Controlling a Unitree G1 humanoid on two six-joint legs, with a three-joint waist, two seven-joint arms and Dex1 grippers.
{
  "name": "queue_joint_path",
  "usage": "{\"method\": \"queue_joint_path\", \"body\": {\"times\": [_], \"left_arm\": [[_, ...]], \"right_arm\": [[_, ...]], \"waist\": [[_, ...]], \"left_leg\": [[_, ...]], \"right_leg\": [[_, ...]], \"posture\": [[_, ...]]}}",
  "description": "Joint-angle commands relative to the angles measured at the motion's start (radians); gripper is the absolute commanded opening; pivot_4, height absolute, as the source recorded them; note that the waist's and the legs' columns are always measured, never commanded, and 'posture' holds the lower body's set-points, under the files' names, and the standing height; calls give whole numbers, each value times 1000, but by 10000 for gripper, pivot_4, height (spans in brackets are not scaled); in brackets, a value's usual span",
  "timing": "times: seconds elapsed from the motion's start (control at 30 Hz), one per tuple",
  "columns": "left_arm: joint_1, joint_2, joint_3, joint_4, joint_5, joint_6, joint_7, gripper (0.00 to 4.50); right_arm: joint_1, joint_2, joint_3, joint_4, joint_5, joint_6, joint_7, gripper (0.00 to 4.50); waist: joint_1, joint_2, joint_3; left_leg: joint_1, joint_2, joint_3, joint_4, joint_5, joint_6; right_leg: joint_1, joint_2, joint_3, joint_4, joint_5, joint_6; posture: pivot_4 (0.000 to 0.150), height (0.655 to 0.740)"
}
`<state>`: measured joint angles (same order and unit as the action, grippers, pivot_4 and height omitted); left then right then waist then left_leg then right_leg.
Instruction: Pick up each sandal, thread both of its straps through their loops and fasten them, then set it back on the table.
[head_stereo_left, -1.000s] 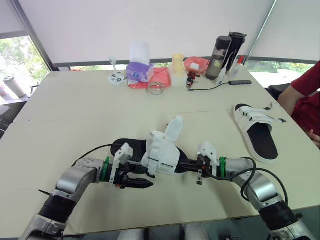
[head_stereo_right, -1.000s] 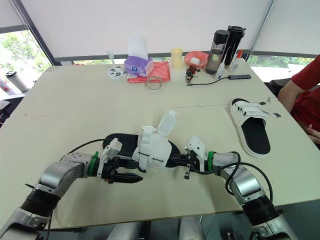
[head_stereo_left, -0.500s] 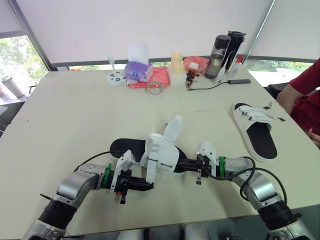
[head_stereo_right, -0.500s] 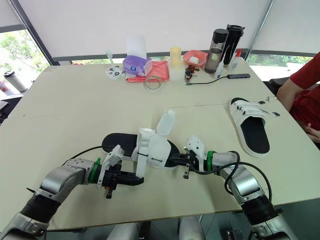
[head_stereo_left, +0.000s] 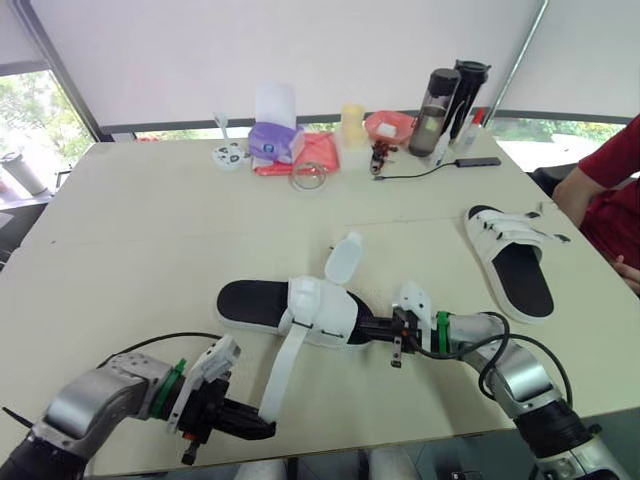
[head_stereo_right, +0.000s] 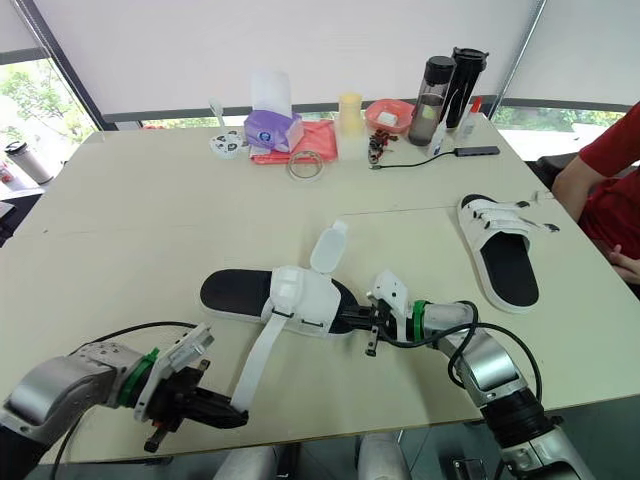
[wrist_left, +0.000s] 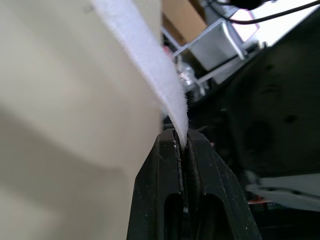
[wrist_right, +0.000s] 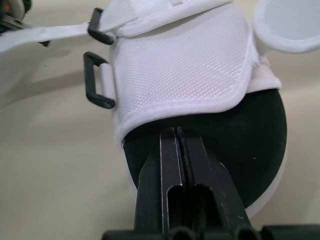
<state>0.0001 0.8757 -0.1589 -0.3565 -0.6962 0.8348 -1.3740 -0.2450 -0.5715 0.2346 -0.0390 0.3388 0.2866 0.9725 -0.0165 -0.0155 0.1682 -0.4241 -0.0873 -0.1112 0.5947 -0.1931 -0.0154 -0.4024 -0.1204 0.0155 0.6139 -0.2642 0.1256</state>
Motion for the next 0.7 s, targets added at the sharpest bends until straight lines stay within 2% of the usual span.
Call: {"method": "queue_joint_path", "body": {"times": [0.03,0.13,0.4,0.6,0.7], "left_arm": [[22,34,20,-54,-47,11,-25,709],[23,46,29,-54,-62,2,-30,709],[-139,-55,136,-13,-231,103,76,709],[-330,-186,221,14,-409,202,247,709],[-434,-276,262,109,-460,243,407,709]], "right_arm": [[16,-7,5,96,-72,32,-42,0],[14,-8,6,101,-74,29,-41,0],[9,-9,5,111,-76,23,-40,0],[9,-8,5,111,-78,22,-42,0],[7,-4,7,114,-78,22,-45,0]], "waist": [[-1,0,0],[0,0,0],[3,0,0],[5,-2,-1],[7,-2,0]], "left_leg": [[0,0,0,0,0,0],[-1,0,0,-2,0,0],[-1,0,1,-2,0,0],[0,0,0,0,0,0],[1,-1,0,0,1,1]], "right_leg": [[-1,0,0,0,0,0],[-2,0,0,0,0,0],[-2,0,0,0,0,0],[-2,1,-2,1,1,-1],[0,2,-2,2,1,0]], "posture": [[1500,7400],[1500,7400],[1500,7400],[1500,7400],[1500,7400]]}}
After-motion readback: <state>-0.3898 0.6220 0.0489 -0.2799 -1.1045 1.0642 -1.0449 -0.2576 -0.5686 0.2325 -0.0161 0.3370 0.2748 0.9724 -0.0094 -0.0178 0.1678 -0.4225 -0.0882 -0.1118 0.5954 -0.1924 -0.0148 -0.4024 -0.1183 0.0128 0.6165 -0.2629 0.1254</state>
